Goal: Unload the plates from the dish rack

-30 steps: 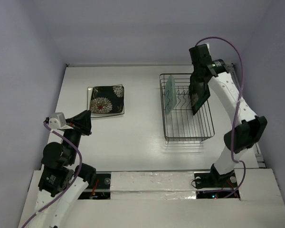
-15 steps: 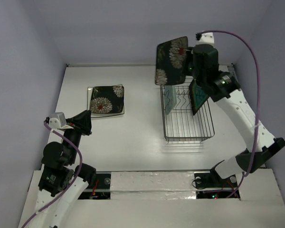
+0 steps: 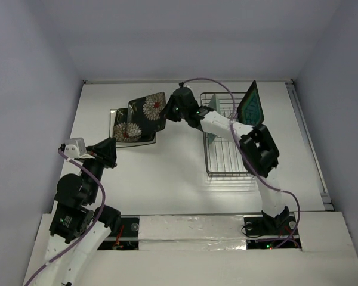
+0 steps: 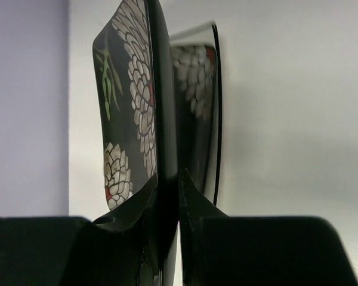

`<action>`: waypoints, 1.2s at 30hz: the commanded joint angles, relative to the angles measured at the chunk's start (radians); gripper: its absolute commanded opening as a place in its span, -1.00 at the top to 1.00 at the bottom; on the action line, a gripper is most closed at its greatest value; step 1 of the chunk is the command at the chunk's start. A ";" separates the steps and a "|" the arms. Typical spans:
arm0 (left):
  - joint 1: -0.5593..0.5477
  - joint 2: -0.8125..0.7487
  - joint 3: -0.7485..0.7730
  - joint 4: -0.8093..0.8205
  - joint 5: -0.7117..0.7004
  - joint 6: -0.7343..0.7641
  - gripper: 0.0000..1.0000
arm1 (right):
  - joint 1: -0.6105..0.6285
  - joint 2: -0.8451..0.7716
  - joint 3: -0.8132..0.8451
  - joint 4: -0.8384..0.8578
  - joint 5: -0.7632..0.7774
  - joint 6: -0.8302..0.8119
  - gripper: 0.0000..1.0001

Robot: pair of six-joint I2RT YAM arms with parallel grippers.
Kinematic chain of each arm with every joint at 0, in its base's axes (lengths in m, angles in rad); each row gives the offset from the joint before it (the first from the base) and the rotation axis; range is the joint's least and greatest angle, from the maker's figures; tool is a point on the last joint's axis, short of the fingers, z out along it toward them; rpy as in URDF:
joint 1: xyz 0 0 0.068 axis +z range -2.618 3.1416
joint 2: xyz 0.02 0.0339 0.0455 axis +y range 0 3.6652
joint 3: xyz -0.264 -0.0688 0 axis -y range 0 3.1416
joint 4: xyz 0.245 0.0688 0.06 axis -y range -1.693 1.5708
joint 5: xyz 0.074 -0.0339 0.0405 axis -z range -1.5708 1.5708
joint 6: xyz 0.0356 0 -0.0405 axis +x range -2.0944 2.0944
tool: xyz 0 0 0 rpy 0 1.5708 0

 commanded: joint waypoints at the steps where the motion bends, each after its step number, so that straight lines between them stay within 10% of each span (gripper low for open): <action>1: 0.005 0.017 -0.009 0.043 0.003 0.000 0.76 | 0.036 -0.021 0.136 0.323 -0.052 0.161 1.00; 26: 0.005 0.014 -0.009 0.043 0.003 0.000 0.77 | 0.079 0.210 0.171 0.281 -0.049 0.270 0.90; 36: 0.005 0.009 -0.010 0.048 0.003 0.000 0.77 | 0.079 0.197 0.231 0.009 -0.013 0.089 -0.33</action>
